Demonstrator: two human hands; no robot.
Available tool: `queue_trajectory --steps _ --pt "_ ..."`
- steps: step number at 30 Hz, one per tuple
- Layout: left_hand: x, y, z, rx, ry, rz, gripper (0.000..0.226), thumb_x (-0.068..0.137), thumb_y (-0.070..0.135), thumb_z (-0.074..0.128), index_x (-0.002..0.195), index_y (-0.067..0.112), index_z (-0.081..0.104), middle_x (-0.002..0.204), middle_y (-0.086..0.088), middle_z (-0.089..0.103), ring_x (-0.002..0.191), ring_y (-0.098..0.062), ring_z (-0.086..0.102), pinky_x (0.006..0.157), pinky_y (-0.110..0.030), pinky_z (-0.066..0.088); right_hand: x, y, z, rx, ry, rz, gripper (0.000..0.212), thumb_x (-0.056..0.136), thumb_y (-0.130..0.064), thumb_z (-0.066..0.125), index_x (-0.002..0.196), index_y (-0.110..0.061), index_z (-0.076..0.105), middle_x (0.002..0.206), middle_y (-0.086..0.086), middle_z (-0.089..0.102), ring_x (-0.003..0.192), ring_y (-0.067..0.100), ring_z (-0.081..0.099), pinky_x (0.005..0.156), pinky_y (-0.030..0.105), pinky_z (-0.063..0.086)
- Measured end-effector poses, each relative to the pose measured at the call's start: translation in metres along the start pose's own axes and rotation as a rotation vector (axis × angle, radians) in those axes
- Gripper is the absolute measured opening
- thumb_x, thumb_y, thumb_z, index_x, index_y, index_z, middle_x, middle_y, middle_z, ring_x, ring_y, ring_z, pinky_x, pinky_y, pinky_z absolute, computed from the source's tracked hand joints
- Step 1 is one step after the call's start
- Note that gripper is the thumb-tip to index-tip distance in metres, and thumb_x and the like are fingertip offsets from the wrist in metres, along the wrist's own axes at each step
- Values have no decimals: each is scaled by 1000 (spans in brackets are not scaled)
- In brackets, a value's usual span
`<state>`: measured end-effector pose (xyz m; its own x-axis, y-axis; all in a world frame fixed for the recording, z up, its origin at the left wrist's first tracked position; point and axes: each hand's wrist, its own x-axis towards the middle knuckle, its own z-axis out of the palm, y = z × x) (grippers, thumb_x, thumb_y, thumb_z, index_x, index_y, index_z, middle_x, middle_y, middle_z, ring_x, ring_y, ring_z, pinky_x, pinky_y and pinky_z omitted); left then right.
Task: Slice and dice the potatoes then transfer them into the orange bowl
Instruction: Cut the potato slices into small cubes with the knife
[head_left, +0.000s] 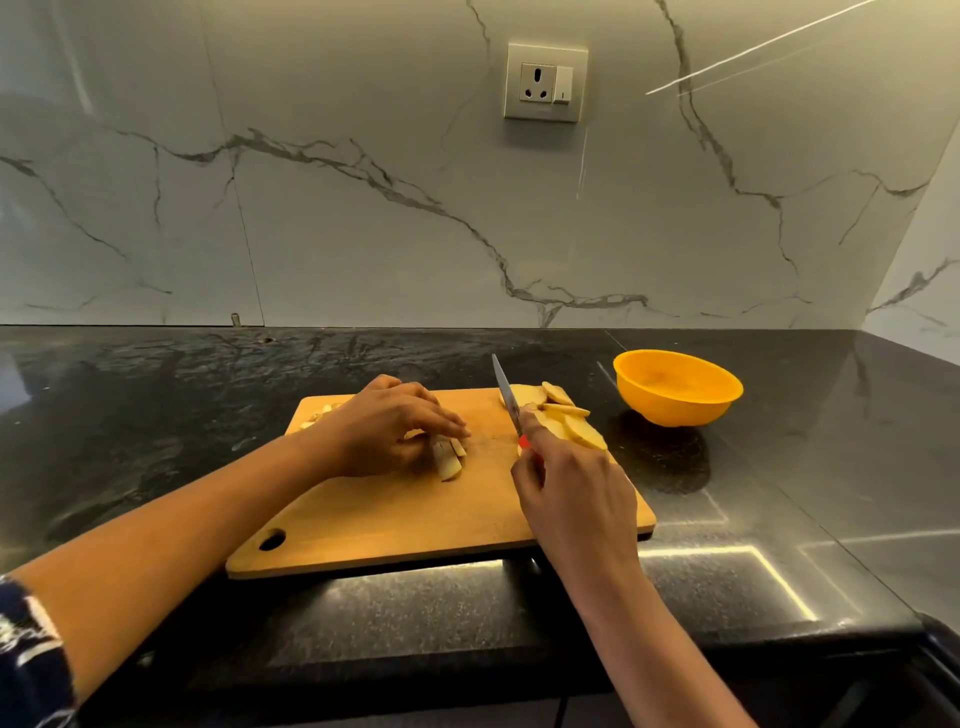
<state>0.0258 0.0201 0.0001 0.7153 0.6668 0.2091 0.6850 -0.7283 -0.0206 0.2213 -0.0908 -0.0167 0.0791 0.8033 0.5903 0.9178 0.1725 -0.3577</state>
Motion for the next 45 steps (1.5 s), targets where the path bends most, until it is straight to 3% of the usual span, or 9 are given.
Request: queue_trajectory --steps 7,11,15,20,25,28,32,36,45 --pt "-7 -8 6 7 86 98 38 90 24 59 124 40 56 126 18 58 118 -7 47 86 -17 20 0 0 1 -3 -55 27 48 100 -35 39 147 -34 30 99 -5 68 73 5 44 60 20 34" --pt "-6 -5 5 29 -8 148 44 92 28 46 133 43 42 138 26 37 129 3 26 98 -27 19 -1 0 -1 21 -67 21 49 100 -35 40 148 -33 28 101 -5 68 74 6 49 61 21 39" --pt "-8 -9 8 9 33 191 46 88 42 29 129 42 50 135 27 40 129 2 31 103 -30 19 -2 2 4 32 -41 20 47 99 -34 43 145 -32 35 92 -3 69 69 8 52 58 23 42" --pt "-16 -15 13 -86 81 177 45 86 43 30 126 46 49 133 33 41 128 11 27 104 -18 14 -2 2 5 -1 -53 4 48 100 -36 39 147 -34 30 96 -6 68 74 8 55 60 21 39" --pt "-8 -19 5 -206 174 136 37 87 41 41 123 44 50 127 44 40 127 8 35 104 -29 28 -1 1 4 -32 -79 12 49 101 -37 37 149 -34 26 102 -8 67 77 6 52 62 21 36" --pt "3 -22 -11 -316 -84 51 48 88 36 60 131 46 40 138 27 38 133 0 26 109 -31 24 -1 1 4 -26 -81 8 49 101 -37 37 149 -34 26 102 -8 67 82 7 56 63 20 36" --pt "19 -22 -25 -268 -434 97 51 83 42 64 131 47 45 137 34 27 129 3 17 104 -22 14 -1 1 3 -28 -86 13 49 101 -38 38 149 -33 26 109 -8 66 89 8 59 66 20 41" --pt "32 -16 -24 -294 -435 113 36 84 31 68 117 42 60 126 29 38 112 14 30 92 -13 27 -1 3 1 -29 -88 21 49 101 -38 38 149 -33 26 109 -9 65 89 7 57 66 19 38" --pt "24 -12 -19 -320 -259 -35 25 78 33 73 103 33 70 103 15 58 96 -8 48 83 -24 44 0 0 2 -50 -88 27 49 101 -38 39 148 -34 27 109 -8 67 88 7 58 64 19 38"
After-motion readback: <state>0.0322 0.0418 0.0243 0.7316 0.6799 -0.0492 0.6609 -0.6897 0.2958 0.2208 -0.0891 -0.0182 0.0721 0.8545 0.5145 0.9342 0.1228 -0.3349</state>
